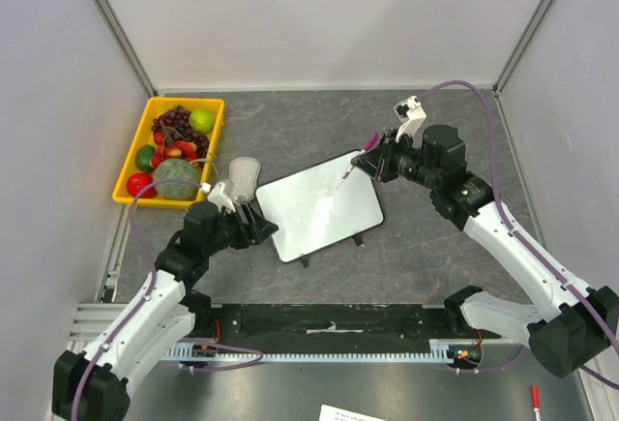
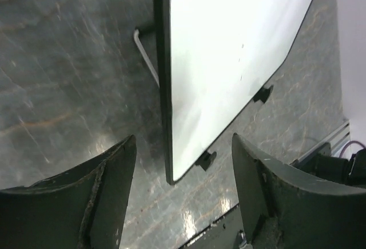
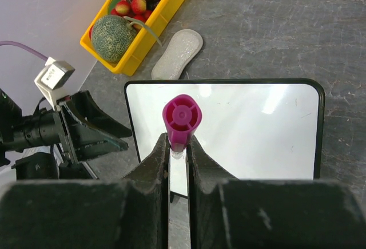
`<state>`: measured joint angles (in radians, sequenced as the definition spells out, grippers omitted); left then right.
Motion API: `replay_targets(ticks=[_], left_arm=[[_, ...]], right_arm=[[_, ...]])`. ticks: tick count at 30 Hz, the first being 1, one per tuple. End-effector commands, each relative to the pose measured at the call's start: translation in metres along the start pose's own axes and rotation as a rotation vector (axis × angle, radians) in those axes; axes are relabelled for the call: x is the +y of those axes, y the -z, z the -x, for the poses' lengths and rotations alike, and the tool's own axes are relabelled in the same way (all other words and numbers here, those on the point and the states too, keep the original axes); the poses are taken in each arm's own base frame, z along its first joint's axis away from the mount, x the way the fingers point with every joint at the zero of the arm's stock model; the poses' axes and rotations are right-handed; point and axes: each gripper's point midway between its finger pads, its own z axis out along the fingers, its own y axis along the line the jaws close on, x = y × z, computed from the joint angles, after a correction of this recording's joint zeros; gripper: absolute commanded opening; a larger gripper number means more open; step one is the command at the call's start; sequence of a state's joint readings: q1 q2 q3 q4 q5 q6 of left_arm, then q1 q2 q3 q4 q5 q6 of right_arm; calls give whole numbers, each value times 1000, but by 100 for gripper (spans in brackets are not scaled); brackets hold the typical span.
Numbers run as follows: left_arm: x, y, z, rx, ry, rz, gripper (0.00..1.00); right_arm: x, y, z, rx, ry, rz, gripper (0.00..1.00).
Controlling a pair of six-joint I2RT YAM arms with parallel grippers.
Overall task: Write a sentence on the whiteboard
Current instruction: Move the whiteboard to the center of the board.
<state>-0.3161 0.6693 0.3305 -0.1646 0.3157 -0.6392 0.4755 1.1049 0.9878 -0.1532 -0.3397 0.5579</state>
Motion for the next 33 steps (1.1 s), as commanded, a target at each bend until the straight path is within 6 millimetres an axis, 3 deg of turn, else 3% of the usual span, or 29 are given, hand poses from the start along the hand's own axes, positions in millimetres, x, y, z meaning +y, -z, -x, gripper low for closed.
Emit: replay_targets(ticks=[1, 15, 20, 33], left_arm=[[-9, 2, -22, 63, 30, 88, 73], [-59, -17, -106, 266, -50, 189, 72], [-56, -25, -131, 303, -68, 265, 67], [-31, -46, -143, 277, -132, 412, 53]], right_arm=[[1, 4, 3, -19, 27, 5, 0], [-4, 9, -5, -9, 42, -15, 0], [-5, 12, -6, -8, 49, -21, 0], [-9, 14, -9, 0, 63, -39, 0]])
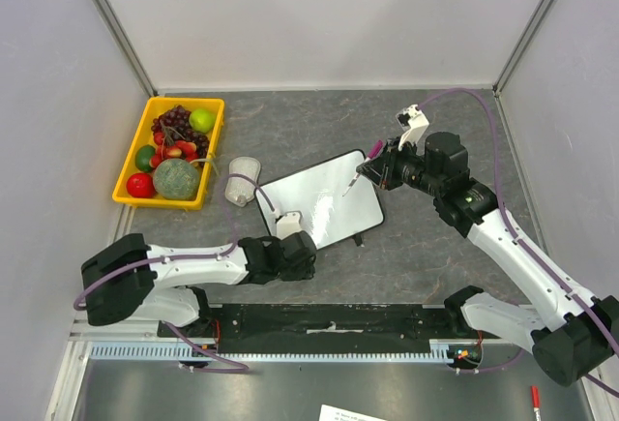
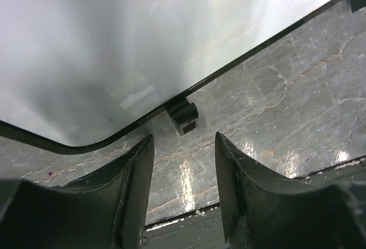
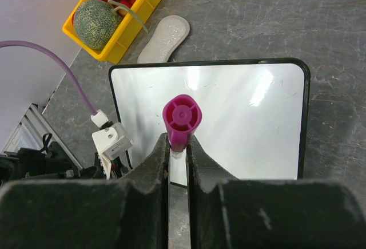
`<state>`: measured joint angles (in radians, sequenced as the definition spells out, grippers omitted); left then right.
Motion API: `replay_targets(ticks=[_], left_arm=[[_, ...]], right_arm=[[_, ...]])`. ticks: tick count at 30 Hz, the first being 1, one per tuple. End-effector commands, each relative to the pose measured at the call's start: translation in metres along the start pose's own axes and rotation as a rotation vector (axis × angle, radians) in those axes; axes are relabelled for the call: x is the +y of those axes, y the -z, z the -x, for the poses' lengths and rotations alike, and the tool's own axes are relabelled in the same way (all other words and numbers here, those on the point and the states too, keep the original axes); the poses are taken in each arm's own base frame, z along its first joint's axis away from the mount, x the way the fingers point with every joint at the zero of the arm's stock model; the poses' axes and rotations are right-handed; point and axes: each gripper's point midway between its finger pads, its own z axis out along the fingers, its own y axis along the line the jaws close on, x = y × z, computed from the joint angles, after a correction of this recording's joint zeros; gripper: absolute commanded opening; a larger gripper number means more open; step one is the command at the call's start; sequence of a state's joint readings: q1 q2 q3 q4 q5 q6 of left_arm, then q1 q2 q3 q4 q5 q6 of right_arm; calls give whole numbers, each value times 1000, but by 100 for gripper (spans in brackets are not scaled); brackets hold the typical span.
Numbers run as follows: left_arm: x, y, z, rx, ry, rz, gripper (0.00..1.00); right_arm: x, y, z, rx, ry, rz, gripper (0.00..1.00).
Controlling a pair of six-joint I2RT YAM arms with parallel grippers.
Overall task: Write a sentence on the whiteboard
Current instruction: Move the whiteboard to the center of the board.
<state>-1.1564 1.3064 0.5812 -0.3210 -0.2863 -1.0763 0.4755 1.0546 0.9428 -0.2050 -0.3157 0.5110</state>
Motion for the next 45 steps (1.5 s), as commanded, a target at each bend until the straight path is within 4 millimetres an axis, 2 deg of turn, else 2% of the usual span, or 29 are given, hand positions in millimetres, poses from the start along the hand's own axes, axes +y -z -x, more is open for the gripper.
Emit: replay_targets(ticks=[1, 10, 15, 18, 23, 35, 45], left_arm=[[2, -9, 13, -70, 39, 65, 52], [16, -24, 9, -64, 9, 181, 46], [26, -22, 7, -59, -2, 221, 29], [29, -19, 7, -60, -7, 214, 15], [33, -12, 3, -52, -16, 207, 2], [20, 8, -29, 7, -50, 211, 2], [-13, 25, -67, 58, -111, 190, 2]], right_arm=[[1, 3, 7, -28, 32, -1, 0], [1, 0, 7, -19, 35, 2, 0], [-1, -1, 7, -16, 36, -1, 0], [-1, -2, 5, -9, 35, 1, 0], [0, -3, 4, -6, 31, 4, 0], [1, 0, 5, -12, 29, 7, 0], [-1, 1, 1, -9, 28, 1, 0]])
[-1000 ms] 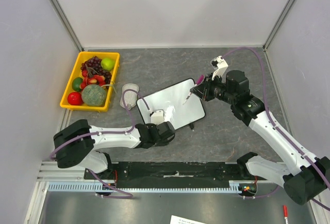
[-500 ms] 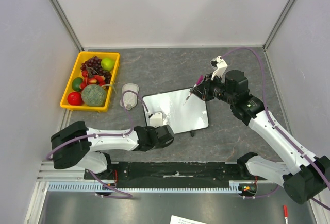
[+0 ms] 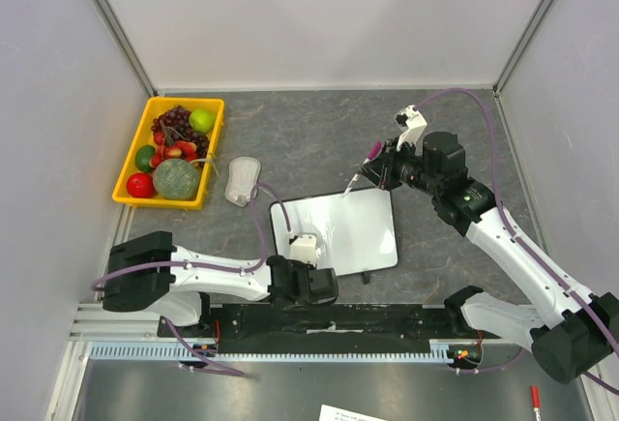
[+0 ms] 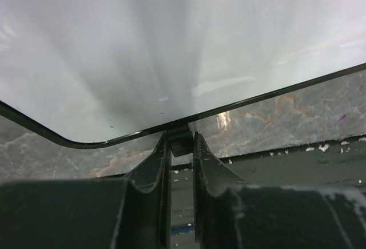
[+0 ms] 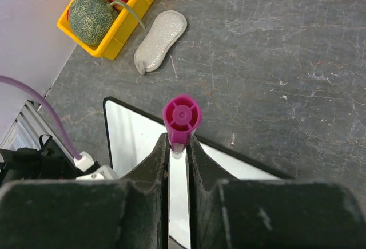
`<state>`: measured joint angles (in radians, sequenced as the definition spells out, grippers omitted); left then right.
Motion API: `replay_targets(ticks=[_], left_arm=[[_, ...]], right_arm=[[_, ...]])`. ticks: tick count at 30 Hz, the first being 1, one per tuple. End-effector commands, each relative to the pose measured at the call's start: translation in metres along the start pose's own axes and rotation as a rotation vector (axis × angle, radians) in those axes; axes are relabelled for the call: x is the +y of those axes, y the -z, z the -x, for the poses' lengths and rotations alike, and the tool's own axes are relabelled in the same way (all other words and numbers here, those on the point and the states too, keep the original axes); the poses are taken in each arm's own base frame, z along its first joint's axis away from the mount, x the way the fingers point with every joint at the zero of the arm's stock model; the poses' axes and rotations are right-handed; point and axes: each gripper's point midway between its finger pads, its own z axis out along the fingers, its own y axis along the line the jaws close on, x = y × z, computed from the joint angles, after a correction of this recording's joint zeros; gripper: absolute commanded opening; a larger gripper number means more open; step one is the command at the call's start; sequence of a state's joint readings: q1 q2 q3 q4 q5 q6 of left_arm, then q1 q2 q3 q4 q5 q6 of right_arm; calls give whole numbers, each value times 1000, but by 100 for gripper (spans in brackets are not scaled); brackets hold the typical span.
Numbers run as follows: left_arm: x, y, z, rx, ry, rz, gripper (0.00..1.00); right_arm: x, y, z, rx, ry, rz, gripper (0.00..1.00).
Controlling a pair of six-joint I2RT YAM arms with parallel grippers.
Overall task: Write a sentence on the whiteboard
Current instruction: Move the whiteboard to the center of the board.
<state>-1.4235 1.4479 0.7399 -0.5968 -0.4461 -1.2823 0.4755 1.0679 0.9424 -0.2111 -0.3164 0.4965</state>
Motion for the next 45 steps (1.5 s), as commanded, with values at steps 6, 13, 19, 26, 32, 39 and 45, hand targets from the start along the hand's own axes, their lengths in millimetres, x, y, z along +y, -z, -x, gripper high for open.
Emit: replay_targets(ticks=[6, 13, 19, 26, 32, 39, 45], left_arm=[[-19, 10, -32, 69, -24, 44, 2], [-22, 16, -30, 53, -24, 33, 49], [-26, 29, -21, 37, -41, 8, 74], [-43, 65, 9, -28, -110, -98, 80], [-64, 98, 49, -93, -191, -219, 88], [-89, 116, 110, -131, -205, -408, 88], [-81, 117, 173, -164, -175, -492, 88]], right_arm=[[3, 6, 5, -28, 19, 7, 0], [3, 8, 5, -33, 19, 6, 0], [9, 13, 12, -50, 13, 18, 0], [23, 23, 25, -64, 19, 57, 0], [26, 30, 28, -75, 22, 54, 0], [20, 32, 20, -59, 18, 32, 0], [16, 36, 14, -49, 19, 10, 0]])
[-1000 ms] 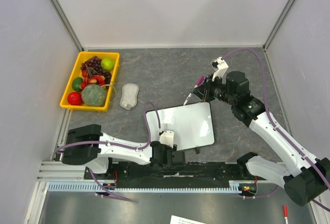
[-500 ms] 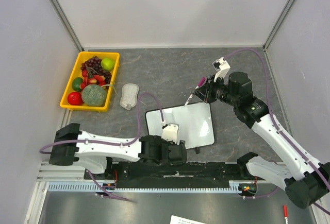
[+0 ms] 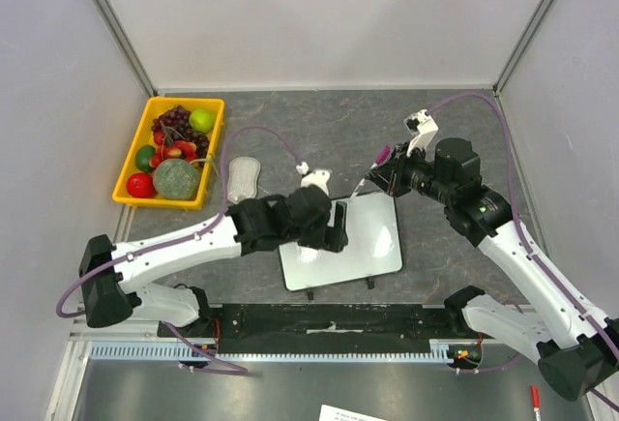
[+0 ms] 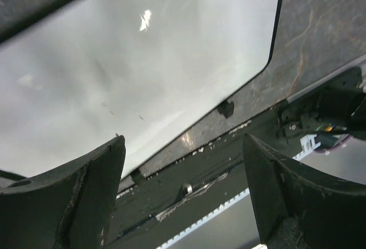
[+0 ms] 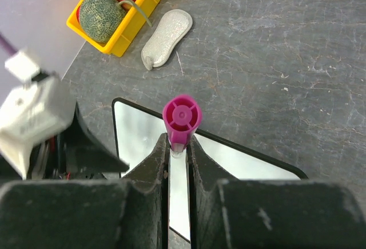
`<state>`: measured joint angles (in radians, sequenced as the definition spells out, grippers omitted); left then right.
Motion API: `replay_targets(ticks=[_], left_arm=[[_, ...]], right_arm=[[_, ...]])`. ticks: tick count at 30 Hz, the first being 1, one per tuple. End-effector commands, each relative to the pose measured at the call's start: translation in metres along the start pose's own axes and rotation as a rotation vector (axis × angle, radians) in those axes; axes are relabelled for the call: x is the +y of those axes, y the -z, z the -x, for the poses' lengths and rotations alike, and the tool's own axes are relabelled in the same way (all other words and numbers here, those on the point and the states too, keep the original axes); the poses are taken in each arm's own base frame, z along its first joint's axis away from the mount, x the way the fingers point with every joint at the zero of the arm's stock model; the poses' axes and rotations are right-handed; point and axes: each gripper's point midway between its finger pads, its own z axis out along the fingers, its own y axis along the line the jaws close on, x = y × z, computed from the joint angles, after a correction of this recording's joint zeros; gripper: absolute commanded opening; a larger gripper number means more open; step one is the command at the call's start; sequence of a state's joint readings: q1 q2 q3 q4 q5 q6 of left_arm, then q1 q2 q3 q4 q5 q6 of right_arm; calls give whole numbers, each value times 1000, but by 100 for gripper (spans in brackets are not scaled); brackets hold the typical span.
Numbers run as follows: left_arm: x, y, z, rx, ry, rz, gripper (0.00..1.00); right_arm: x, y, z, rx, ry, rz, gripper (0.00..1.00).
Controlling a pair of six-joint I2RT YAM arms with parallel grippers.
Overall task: Write a sentence on the whiteboard
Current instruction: Move the whiteboard to the center of the board.
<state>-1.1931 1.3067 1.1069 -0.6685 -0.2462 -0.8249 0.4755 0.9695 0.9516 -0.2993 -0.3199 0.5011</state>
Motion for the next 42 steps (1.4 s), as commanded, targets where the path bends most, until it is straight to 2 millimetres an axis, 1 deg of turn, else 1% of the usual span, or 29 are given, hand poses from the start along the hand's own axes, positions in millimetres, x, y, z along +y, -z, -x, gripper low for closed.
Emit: replay_targets(ticks=[1, 4, 5, 7, 9, 11, 13, 16, 18, 21, 26, 32, 34, 37, 39, 42], left_arm=[[-8, 17, 61, -86, -61, -159, 88], [10, 25, 89, -124, -51, -159, 88], [16, 30, 95, -130, -48, -161, 89], [32, 38, 108, -151, -32, -159, 89], [53, 46, 118, -173, 5, -154, 89], [71, 54, 123, -195, 37, -159, 89], [89, 63, 124, -208, 71, -169, 90], [112, 72, 119, -214, 124, -180, 90], [120, 77, 114, -213, 155, -195, 90], [125, 77, 98, -188, 189, -237, 90], [125, 68, 70, -158, 263, -307, 90], [126, 63, 48, -171, 282, -334, 90], [127, 58, 39, -176, 282, -346, 90], [125, 52, 35, -199, 281, -389, 90], [127, 44, 31, -200, 304, -400, 90], [128, 39, 31, -221, 306, -416, 89]], right_arm=[[3, 8, 8, -28, 16, -4, 0], [2, 9, 6, -24, 16, -9, 0], [2, 9, 6, -26, 17, -10, 0], [2, 10, 5, -25, 18, -9, 0], [1, 10, 4, -24, 22, -9, 0], [1, 10, 4, -23, 28, -10, 0], [1, 11, 3, -23, 31, -8, 0], [0, 10, 0, -12, 30, -4, 0], [0, 10, -3, -7, 32, -1, 0], [0, 11, -8, 1, 35, 7, 0], [-3, 16, -23, 16, 31, 11, 0], [-5, 26, -40, 17, 37, 16, 0], [-7, 29, -44, 16, 41, 13, 0], [-8, 33, -50, 11, 58, 15, 0], [-9, 36, -52, 3, 72, 16, 0], [-10, 39, -55, -16, 69, 15, 0]])
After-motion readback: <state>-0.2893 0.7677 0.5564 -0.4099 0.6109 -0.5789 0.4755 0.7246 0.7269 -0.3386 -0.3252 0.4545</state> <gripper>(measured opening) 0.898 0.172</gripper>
